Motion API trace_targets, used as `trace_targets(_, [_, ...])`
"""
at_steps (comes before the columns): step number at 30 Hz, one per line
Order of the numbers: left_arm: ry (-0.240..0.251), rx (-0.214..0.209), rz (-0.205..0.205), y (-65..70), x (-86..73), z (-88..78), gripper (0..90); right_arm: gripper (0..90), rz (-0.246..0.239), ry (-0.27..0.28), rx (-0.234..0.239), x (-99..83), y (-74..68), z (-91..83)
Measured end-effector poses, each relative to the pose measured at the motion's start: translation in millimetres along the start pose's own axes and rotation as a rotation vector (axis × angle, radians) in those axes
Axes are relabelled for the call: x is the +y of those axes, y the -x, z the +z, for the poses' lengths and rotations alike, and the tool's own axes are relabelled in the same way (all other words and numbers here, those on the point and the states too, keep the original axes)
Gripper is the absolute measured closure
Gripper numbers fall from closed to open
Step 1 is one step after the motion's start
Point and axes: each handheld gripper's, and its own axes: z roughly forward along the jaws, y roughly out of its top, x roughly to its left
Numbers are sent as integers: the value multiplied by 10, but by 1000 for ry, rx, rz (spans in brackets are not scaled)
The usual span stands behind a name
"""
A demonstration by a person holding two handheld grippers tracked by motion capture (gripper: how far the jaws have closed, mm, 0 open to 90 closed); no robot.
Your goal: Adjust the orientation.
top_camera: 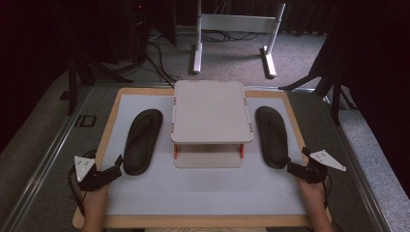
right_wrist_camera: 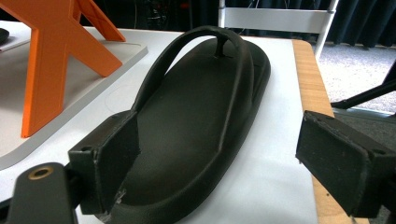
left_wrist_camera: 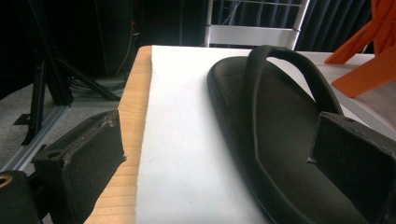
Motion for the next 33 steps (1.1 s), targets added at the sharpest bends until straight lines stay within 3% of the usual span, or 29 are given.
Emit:
trace_targets(12, [22,-22,-44,-50,14,-46,25,127,0,-6,4,3,-7,-4])
trace_targets(16, [15,-53,-66,-67,30,-54,25,128,5,-7,5,5,-4,-10])
trace_targets(22, [-66,-106,-59,-45,124,-30,25,128,-8,-15,-4,3,-20,0])
trace_targets(28, [-114,-125,-68,-55,247,-10,25,128,-7,-18,-5,3,-22,2])
trace_targets(29, [-143,-132,-71,-65,330,9,25,128,-6,-20,-5,3,-21,3])
trace_targets(33, [-159,-145,-45,-67,495,23,27,128,-8,-17,-3,3,-23,2])
